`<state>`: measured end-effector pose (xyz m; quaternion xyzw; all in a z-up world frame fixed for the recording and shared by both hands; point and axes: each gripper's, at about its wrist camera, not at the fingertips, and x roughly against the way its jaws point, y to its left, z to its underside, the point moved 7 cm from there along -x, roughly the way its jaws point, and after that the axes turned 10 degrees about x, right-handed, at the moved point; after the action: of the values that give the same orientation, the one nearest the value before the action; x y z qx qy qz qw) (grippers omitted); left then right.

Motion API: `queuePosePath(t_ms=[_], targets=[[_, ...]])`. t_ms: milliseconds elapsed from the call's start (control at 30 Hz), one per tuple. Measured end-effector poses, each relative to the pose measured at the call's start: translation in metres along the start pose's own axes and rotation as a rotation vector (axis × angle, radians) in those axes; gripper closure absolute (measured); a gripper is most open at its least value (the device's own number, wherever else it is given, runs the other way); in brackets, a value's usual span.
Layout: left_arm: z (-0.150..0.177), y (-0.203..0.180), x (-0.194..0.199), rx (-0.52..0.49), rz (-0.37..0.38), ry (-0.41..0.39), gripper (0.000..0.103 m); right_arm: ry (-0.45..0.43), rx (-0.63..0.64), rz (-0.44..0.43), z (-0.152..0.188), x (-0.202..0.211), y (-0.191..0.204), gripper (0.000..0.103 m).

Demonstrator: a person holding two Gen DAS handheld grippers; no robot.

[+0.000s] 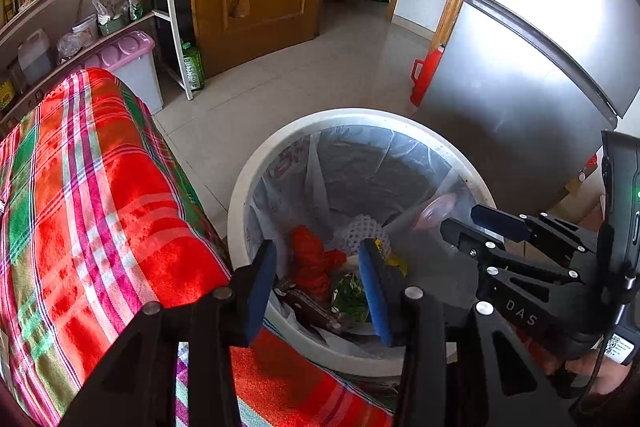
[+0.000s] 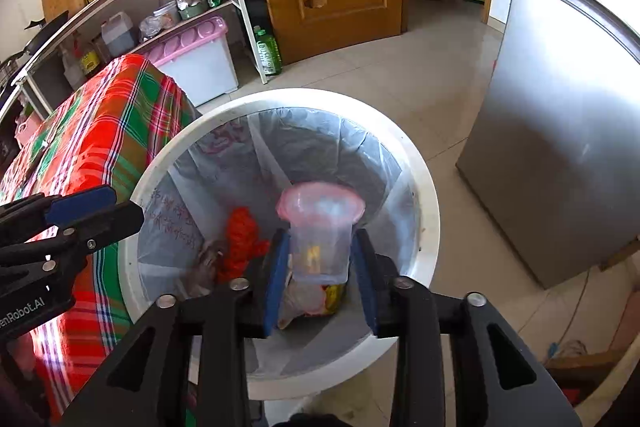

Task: Collect trash
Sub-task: 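Carry the clear cup and brown wrapper over the bin and open both grippers, then move both open grippers back over the table toward the remaining wrappers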

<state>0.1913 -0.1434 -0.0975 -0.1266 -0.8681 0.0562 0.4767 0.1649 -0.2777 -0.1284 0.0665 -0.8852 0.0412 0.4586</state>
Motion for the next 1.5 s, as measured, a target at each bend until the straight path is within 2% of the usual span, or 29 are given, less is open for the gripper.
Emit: queuePosePath(t_ms=[67,267,500,700,833,933,1033,1500], targets=[[-0.001,0.001,0.000,0.000,-0.002,-0.002,0.055,-0.002,-0.005,-0.006,0.002,0.000,-0.001,0.052],[-0.001,0.005,0.010,0.010,-0.003,-0.024,0.044,-0.010,-0.028,-0.009,0.003,0.002,-0.001,0.052],[-0.003,0.017,0.037,0.032,-0.016,-0.082,0.039,-0.055,-0.028,-0.011,-0.004,0.019,0.006,0.052],[-0.003,0.034,0.066,0.048,-0.054,-0.149,0.034,-0.101,-0.016,-0.023,-0.012,0.038,0.021,0.052],[-0.002,0.051,0.087,0.044,-0.119,-0.211,0.030,-0.126,0.001,-0.037,-0.016,0.047,0.035,0.052],[0.002,0.071,0.099,0.082,-0.121,-0.216,0.029,-0.147,0.011,-0.056,-0.020,0.054,0.048,0.052],[0.004,0.090,0.112,0.079,-0.199,-0.257,0.029,-0.170,0.027,-0.076,-0.026,0.060,0.066,0.052],[0.023,0.152,0.151,0.193,-0.220,-0.291,0.029,-0.218,0.120,-0.156,-0.041,0.073,0.139,0.052]])
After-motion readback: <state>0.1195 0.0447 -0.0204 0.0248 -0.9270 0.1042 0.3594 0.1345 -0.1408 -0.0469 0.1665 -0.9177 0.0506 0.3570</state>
